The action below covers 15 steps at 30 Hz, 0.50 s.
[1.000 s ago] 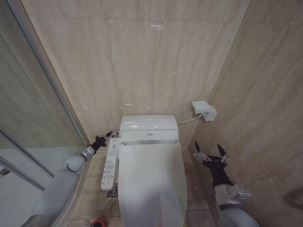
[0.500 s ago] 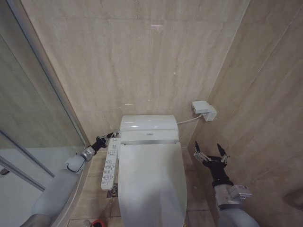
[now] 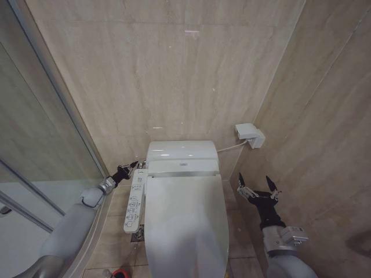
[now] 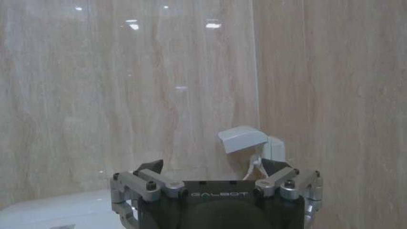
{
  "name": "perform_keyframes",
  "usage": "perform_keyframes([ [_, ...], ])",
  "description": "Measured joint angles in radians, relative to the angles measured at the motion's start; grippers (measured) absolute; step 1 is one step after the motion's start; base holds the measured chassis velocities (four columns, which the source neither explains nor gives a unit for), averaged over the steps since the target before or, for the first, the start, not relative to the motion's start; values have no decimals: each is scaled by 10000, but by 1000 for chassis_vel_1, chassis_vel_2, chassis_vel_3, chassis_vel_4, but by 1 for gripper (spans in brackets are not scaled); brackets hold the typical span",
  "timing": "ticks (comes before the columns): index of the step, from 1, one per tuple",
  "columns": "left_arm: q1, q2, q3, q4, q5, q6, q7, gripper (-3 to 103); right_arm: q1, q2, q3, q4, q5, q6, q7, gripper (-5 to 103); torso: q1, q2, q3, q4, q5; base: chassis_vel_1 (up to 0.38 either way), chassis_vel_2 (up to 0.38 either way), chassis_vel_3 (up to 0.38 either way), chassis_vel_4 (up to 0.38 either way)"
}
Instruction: Open the toilet lid, clean the toilet bowl with a toilet brush, close the toilet lid, and flush.
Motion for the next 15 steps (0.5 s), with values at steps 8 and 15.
perform_keyframes([
  [8,64,-39,-4,32,-1,-27,55,0,0,1,0,0,0,0,0,100,0,0,0,1,1,0,0,0,0],
  [15,202,-77,-87,18,-2,-36,105,0,0,0,0,0,0,0,0,100,0,0,-1,2,1,0,0,0,0],
])
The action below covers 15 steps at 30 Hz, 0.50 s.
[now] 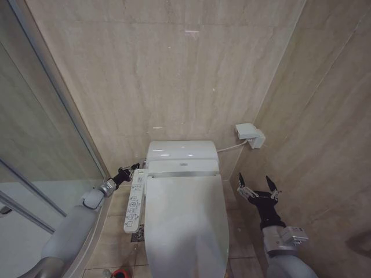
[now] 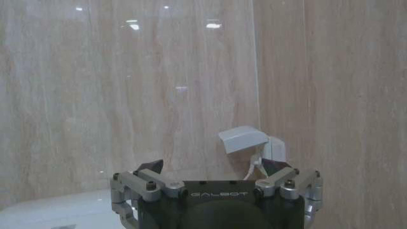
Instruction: Open the toilet lid, clean the toilet bowl with a toilet brush, close the toilet lid, and flush.
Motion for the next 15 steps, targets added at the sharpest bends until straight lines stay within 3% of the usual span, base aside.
perform_keyframes([
  [15,-104,-152,-109,200,1,27,103,0,0,0,0,0,0,0,0,100,-1,0,0,0,1,0,0,0,0],
])
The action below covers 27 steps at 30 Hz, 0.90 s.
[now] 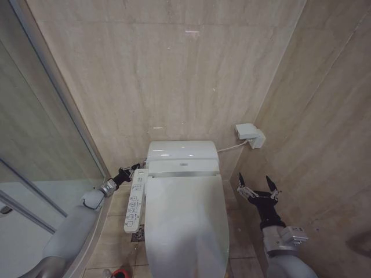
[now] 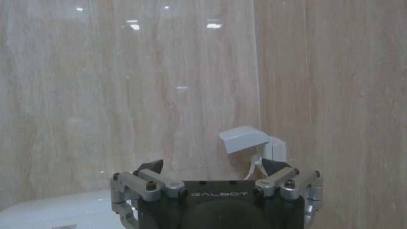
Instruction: Open the toilet lid, clean the toilet bowl with a toilet brush, close the toilet lid, and flush.
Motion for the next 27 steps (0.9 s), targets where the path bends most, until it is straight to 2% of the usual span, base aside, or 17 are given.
perform_keyframes([
  [15,240,-80,-170,31,34,60,66,0,0,0,0,0,0,0,0,100,3,-2,3,-7,-6,0,0,0,0],
  [27,151,-46,-174,42,30,61,82,0,0,0,0,0,0,0,0,100,2,-2,2,-2,-3,0,0,0,0],
])
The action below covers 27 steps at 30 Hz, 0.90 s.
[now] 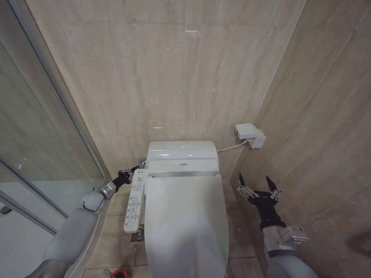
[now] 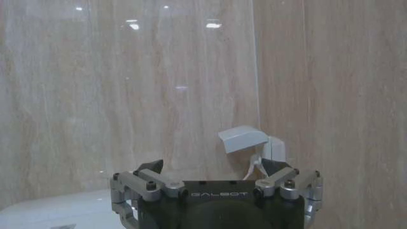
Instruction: Open the toilet lid, clean the toilet bowl with a toilet brush, close the toilet lid, and flush.
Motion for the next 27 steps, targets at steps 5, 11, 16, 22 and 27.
perform_keyframes([
  [5,-17,17,11,-5,-1,0,11,0,0,0,0,0,0,0,0,100,0,0,-1,0,0,0,0,0,0],
  [11,-124,21,45,73,-3,-2,38,0,0,0,0,0,0,0,0,100,-2,0,-1,1,2,0,0,0,0],
  [16,-159,-22,55,84,-5,-3,48,0,0,0,0,0,0,0,0,100,-2,0,-1,0,2,0,0,0,0],
  [22,-160,-39,57,81,-5,-2,57,0,0,0,0,0,0,0,0,100,-2,2,-1,0,2,0,0,0,0],
  [27,-160,-36,55,83,-5,0,75,0,0,0,0,0,0,0,0,100,-2,2,-1,0,2,0,0,0,0],
])
